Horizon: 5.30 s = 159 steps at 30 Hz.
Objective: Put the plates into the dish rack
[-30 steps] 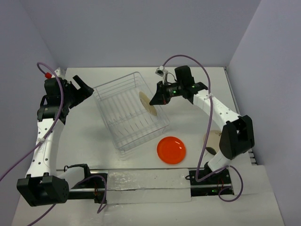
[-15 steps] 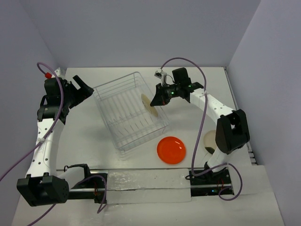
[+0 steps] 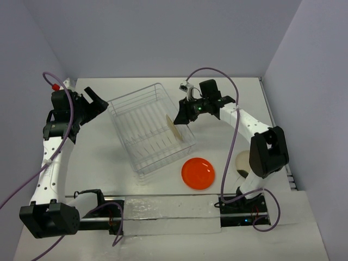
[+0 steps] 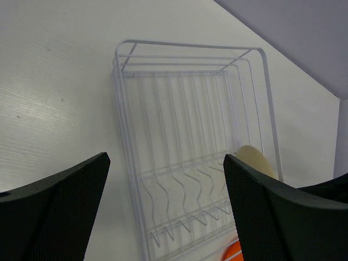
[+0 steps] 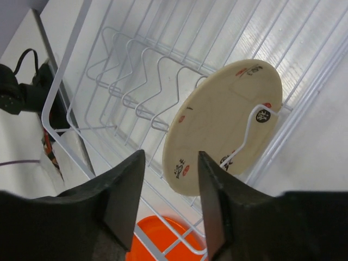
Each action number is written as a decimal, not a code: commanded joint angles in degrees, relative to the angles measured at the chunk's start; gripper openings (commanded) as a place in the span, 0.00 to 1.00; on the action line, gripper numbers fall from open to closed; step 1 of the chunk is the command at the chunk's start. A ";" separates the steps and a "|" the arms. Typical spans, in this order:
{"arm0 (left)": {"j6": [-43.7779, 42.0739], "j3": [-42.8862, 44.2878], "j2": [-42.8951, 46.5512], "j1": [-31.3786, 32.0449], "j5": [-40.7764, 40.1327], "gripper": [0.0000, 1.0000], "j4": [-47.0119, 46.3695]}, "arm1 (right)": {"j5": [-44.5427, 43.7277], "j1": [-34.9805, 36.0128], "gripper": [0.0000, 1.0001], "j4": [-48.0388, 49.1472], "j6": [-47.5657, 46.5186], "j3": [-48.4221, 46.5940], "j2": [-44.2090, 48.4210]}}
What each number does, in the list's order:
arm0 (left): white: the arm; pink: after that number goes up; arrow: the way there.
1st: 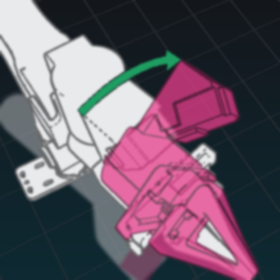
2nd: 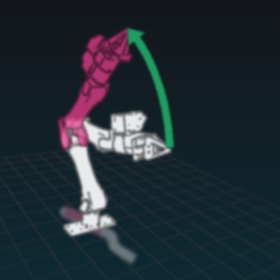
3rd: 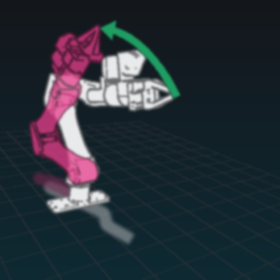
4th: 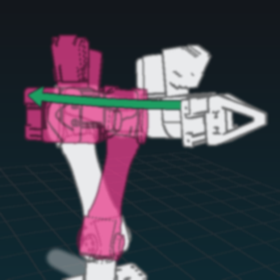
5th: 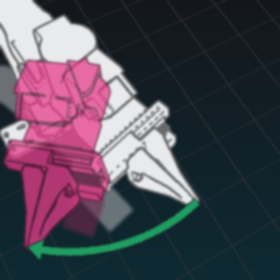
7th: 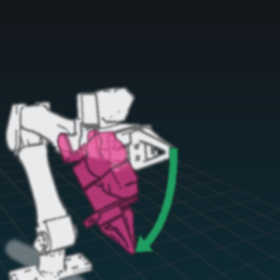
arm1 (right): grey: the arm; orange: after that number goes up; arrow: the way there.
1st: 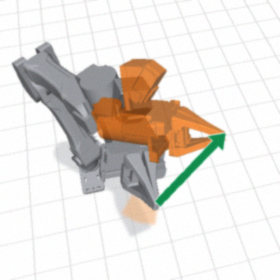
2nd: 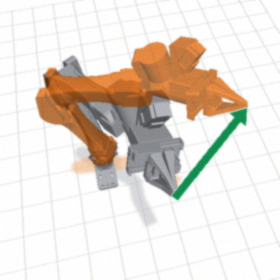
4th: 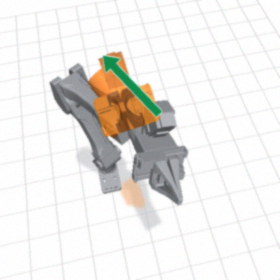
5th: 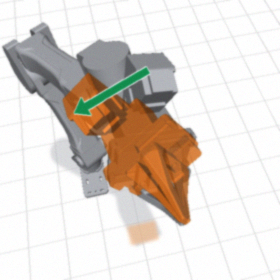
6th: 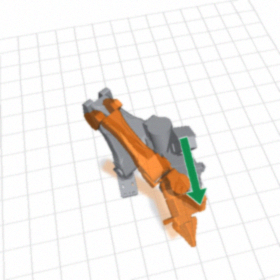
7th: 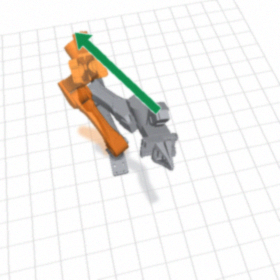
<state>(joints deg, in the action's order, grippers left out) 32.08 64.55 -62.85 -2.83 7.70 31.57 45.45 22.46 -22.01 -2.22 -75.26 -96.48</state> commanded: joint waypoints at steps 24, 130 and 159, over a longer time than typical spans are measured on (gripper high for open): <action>-1.58 3.65 0.74 -0.48 -6.19 0.99 1.71 | -63.34 40.01 1.00 -18.16 27.25 21.91 44.31; -3.97 -9.89 18.55 5.99 -5.45 0.99 -3.36 | -12.13 25.53 0.00 -0.90 6.70 -21.41 12.39; -4.30 -9.36 16.71 5.38 -5.95 0.99 -2.74 | -6.86 12.79 0.00 7.68 11.71 -9.38 2.61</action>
<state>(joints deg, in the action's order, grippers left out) 28.80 54.39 -46.15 2.90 1.76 28.99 39.00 36.05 -20.49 8.01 -86.54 -94.85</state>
